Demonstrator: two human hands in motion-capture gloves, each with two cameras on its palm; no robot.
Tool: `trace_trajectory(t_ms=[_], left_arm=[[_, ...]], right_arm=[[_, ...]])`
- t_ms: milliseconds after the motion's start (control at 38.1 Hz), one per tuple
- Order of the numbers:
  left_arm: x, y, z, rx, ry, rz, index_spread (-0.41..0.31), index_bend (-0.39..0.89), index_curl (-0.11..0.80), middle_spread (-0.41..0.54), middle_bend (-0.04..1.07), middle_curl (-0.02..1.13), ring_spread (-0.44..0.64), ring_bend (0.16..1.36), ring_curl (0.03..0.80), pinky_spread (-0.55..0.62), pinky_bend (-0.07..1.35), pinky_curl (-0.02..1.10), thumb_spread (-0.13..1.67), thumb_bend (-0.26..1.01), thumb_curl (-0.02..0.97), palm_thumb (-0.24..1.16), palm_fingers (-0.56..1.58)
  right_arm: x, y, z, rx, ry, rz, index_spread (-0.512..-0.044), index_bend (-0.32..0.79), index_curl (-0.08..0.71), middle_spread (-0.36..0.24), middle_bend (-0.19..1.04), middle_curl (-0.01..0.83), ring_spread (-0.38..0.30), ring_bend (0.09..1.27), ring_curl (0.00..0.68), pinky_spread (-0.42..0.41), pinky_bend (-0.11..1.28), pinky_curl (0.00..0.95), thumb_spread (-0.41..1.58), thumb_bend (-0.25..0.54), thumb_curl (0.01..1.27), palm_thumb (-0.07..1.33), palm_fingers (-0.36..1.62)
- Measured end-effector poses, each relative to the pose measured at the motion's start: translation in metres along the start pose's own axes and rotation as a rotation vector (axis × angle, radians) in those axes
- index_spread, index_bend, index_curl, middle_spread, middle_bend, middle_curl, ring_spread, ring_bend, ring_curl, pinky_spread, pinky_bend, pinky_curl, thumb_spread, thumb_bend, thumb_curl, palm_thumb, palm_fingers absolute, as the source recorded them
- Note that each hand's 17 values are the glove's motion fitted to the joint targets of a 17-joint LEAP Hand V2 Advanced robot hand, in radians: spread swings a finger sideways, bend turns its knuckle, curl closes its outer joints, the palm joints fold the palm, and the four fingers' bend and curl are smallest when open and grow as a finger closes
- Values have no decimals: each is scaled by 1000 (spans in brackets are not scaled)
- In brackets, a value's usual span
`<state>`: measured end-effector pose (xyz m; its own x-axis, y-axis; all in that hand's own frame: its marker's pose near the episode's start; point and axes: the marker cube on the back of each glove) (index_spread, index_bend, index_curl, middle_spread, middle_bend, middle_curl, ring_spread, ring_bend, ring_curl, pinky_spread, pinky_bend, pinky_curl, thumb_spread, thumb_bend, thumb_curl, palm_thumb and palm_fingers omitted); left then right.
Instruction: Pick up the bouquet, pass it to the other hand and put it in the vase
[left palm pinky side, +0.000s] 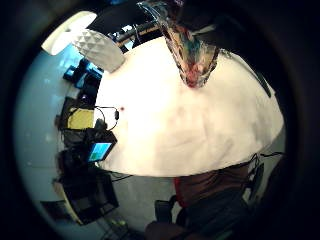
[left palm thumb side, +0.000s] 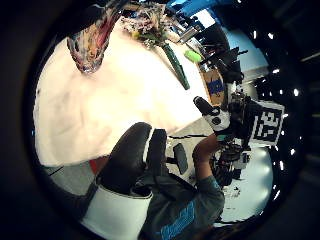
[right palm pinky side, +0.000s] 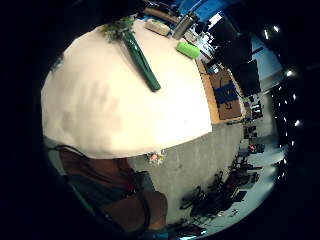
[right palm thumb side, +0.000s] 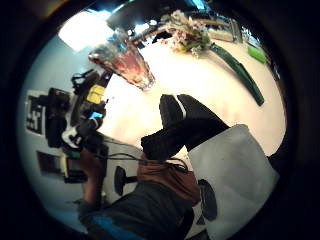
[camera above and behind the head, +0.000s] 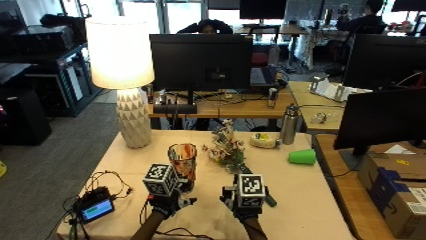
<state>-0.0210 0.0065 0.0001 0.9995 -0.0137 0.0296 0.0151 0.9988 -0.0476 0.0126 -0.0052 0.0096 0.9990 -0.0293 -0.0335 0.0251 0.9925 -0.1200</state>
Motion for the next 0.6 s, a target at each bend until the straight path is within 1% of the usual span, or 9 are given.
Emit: trace_trajectory(t_ms=[184, 341, 367, 420, 472, 604], left_arm=[[-3, -1, 1, -9, 8, -3, -112, 153, 301, 61, 177, 280, 230, 521, 264, 460, 217, 261, 975, -27, 252, 187, 421], [-2, 5, 0, -12, 28, -13, -112, 155, 309, 62, 175, 288, 232, 525, 271, 462, 217, 275, 977, -27, 265, 184, 414], [-2, 4, 1, -8, 34, -12, -112, 155, 310, 62, 175, 289, 233, 525, 272, 462, 217, 277, 977, -28, 267, 183, 413], [-2, 4, 3, -6, 42, -13, -112, 155, 312, 67, 173, 291, 233, 526, 273, 462, 220, 281, 977, -28, 270, 183, 413], [-2, 3, 6, -9, 44, -13, -112, 157, 315, 68, 165, 291, 233, 528, 275, 461, 226, 287, 977, -28, 273, 182, 409], [1, 0, 9, -21, 51, -12, -112, 151, 319, 69, 169, 295, 234, 533, 280, 460, 230, 297, 978, -28, 280, 180, 402]], right_arm=[[14, -3, -2, -4, 3, 22, -342, 134, 232, 31, 248, 301, 187, 310, 227, 352, 387, 293, 1142, 38, 265, 498, 298], [47, -15, 5, -20, -40, 58, -345, 135, 238, 32, 239, 312, 189, 313, 236, 354, 389, 304, 1146, 9, 279, 511, 289], [54, -19, 8, -16, -55, 71, -344, 125, 236, 34, 228, 311, 194, 313, 237, 354, 400, 309, 1147, 4, 281, 514, 271], [72, -27, 18, -7, -79, 109, -343, 73, 222, 45, 175, 301, 197, 320, 248, 358, 468, 333, 1141, 0, 288, 530, 168], [89, -35, 29, 0, -90, 157, -338, 63, 215, 58, 153, 293, 201, 316, 250, 357, 522, 351, 1134, -3, 295, 547, 95], [116, -59, 57, 6, -142, 241, -332, 79, 193, 72, 170, 287, 209, 330, 253, 354, 590, 368, 1118, -9, 311, 579, 32]])
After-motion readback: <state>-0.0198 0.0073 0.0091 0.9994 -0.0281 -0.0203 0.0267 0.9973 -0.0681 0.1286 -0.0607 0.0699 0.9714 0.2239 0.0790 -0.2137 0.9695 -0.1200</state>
